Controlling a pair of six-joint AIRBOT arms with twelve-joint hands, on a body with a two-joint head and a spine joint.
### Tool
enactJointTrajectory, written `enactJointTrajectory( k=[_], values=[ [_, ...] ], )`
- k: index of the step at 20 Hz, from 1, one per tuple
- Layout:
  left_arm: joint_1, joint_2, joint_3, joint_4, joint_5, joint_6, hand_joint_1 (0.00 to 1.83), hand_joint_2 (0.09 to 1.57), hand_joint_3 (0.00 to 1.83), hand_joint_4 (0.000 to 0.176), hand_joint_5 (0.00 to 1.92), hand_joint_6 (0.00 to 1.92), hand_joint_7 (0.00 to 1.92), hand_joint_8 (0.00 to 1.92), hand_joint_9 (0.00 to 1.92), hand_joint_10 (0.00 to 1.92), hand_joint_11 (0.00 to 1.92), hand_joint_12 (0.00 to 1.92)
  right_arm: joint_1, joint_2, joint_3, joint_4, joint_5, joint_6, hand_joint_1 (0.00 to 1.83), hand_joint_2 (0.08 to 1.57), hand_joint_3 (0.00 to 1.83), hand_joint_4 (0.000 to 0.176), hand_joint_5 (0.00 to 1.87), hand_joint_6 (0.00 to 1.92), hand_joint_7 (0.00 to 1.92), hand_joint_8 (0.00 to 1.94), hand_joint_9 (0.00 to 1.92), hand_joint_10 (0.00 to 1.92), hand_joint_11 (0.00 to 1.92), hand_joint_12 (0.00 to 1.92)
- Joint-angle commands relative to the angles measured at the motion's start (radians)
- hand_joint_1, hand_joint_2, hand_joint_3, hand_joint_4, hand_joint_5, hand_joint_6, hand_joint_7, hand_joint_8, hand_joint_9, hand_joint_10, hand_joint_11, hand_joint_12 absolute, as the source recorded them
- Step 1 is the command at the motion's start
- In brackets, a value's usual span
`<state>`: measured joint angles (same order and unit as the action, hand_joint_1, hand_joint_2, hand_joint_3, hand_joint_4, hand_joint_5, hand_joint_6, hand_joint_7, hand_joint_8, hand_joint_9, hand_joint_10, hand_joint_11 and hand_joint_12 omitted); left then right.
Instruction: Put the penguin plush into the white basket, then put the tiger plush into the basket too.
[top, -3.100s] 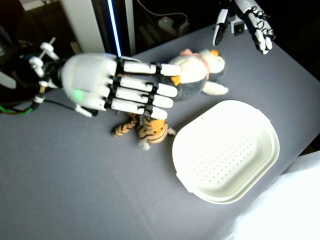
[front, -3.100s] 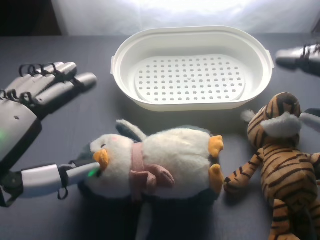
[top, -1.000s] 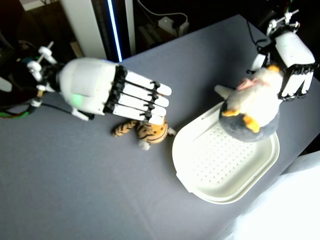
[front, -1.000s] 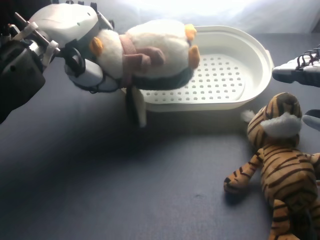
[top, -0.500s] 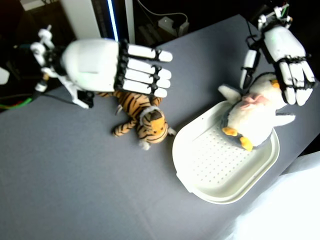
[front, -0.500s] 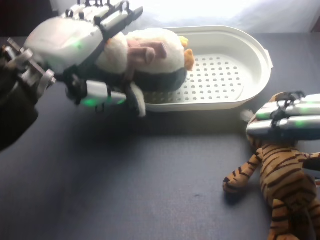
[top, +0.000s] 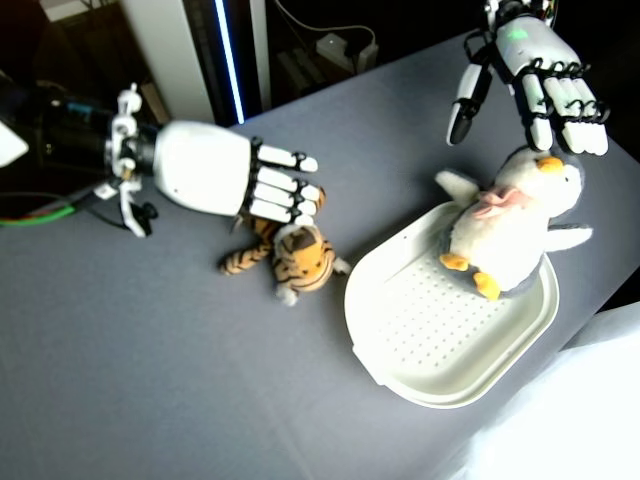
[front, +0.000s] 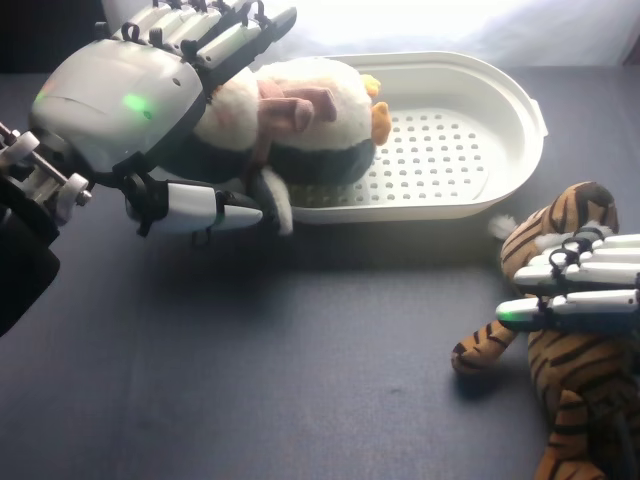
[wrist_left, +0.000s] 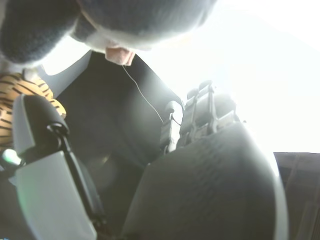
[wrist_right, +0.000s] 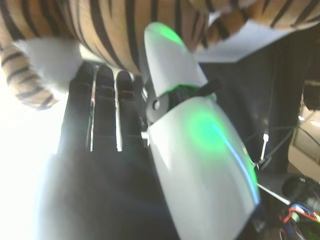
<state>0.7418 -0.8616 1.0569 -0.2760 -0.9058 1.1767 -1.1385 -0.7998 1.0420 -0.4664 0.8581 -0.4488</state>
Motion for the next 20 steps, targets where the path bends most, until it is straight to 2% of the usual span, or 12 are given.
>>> enactJointTrajectory(
  k=[1, 5, 6, 7, 8, 9, 11, 15, 16, 17, 18, 20],
  values=[
    [-0.01, 0.005, -0.007, 0.023, -0.127, -0.003, 0.95, 0.83, 0.0, 0.176, 0.0, 0.0, 0.01, 0.0, 0.0, 0.0, 0.0, 0.18, 0.009, -0.016, 0.005, 0.036, 0.072, -0.011, 1.43, 1.25, 0.01, 0.176, 0.11, 0.0, 0.09, 0.0, 0.13, 0.0, 0.2, 0.0],
    [-0.005, 0.009, -0.01, 0.025, -0.136, -0.016, 0.99, 0.84, 0.0, 0.176, 0.0, 0.0, 0.05, 0.0, 0.02, 0.0, 0.0, 0.21, 0.034, -0.072, 0.028, 0.043, 0.006, -0.051, 1.47, 1.29, 0.01, 0.137, 0.54, 0.08, 0.57, 0.04, 0.63, 0.08, 0.5, 0.35],
    [-0.005, 0.01, -0.01, 0.027, -0.136, -0.018, 0.97, 0.86, 0.0, 0.167, 0.0, 0.0, 0.06, 0.0, 0.02, 0.0, 0.0, 0.3, 0.037, -0.073, 0.028, 0.047, 0.008, -0.053, 1.61, 1.27, 0.0, 0.104, 0.65, 1.33, 0.58, 1.59, 0.57, 1.7, 0.46, 1.65],
    [-0.002, 0.013, -0.01, 0.027, -0.138, -0.021, 0.94, 0.87, 0.01, 0.164, 0.0, 0.0, 0.04, 0.0, 0.03, 0.0, 0.0, 0.31, 0.042, -0.072, 0.029, 0.058, 0.027, -0.053, 1.62, 1.24, 0.0, 0.07, 0.59, 1.73, 0.57, 1.61, 0.57, 1.76, 0.58, 1.6],
    [0.002, 0.016, -0.012, 0.027, -0.142, -0.024, 0.94, 0.87, 0.01, 0.164, 0.0, 0.0, 0.04, 0.0, 0.03, 0.0, 0.0, 0.31, 0.046, -0.068, 0.033, 0.077, 0.054, -0.053, 1.62, 1.24, 0.0, 0.07, 0.59, 1.73, 0.57, 1.61, 0.57, 1.76, 0.58, 1.6],
    [0.008, 0.019, -0.015, 0.027, -0.151, -0.029, 0.95, 0.87, 0.0, 0.165, 0.0, 0.0, 0.05, 0.0, 0.03, 0.0, 0.0, 0.22, 0.053, -0.059, 0.035, 0.11, 0.112, -0.053, 1.62, 1.21, 0.0, 0.0, 0.51, 1.66, 0.62, 1.44, 0.62, 1.55, 0.65, 1.72],
    [0.015, 0.02, -0.019, 0.026, -0.16, -0.034, 0.96, 0.87, 0.0, 0.174, 0.0, 0.0, 0.05, 0.0, 0.02, 0.0, 0.0, 0.15, 0.064, -0.04, 0.024, 0.176, 0.251, -0.067, 1.49, 1.18, 0.0, 0.0, 0.69, 1.46, 0.79, 1.13, 0.76, 1.37, 0.73, 1.57],
    [0.026, 0.031, -0.031, 0.028, -0.175, -0.035, 0.92, 0.84, 0.0, 0.17, 0.0, 0.0, 0.03, 0.0, 0.04, 0.0, 0.0, 0.26, 0.105, -0.017, -0.01, 0.327, 0.489, -0.246, 1.33, 1.25, 0.0, 0.0, 0.72, 1.51, 0.66, 1.29, 0.68, 1.49, 0.6, 1.42],
    [0.027, 0.032, -0.034, 0.029, -0.182, -0.035, 0.93, 0.84, 0.0, 0.173, 0.0, 0.0, 0.03, 0.0, 0.03, 0.0, 0.0, 0.3, 0.134, -0.029, -0.003, 0.377, 0.507, -0.298, 1.33, 1.23, 0.0, 0.0, 0.74, 1.46, 0.72, 1.21, 0.7, 1.47, 0.61, 1.35],
    [0.026, 0.031, -0.035, 0.035, -0.185, -0.04, 0.9, 0.84, 0.0, 0.174, 0.0, 0.0, 0.03, 0.01, 0.0, 0.0, 0.0, 0.1, 0.165, -0.048, 0.01, 0.405, 0.507, -0.332, 1.22, 1.23, 0.0, 0.0, 0.73, 1.43, 0.8, 1.19, 0.75, 1.34, 0.66, 1.59],
    [0.026, 0.029, -0.035, 0.044, -0.186, -0.05, 0.9, 0.84, 0.0, 0.159, 0.0, 0.0, 0.04, 0.0, 0.01, 0.0, 0.0, 0.19, 0.195, -0.081, 0.036, 0.427, 0.501, -0.345, 1.3, 1.24, 0.0, 0.0, 0.71, 1.49, 0.74, 1.21, 0.71, 1.52, 0.64, 1.55],
    [0.026, 0.029, -0.037, 0.058, -0.179, -0.059, 0.93, 0.81, 0.0, 0.166, 0.0, 0.0, 0.05, 0.0, 0.05, 0.0, 0.0, 0.44, 0.282, -0.148, 0.099, 0.442, 0.439, -0.345, 1.45, 1.21, 0.0, 0.0, 0.78, 1.37, 0.68, 1.24, 0.71, 1.47, 0.64, 1.65]
  ],
)
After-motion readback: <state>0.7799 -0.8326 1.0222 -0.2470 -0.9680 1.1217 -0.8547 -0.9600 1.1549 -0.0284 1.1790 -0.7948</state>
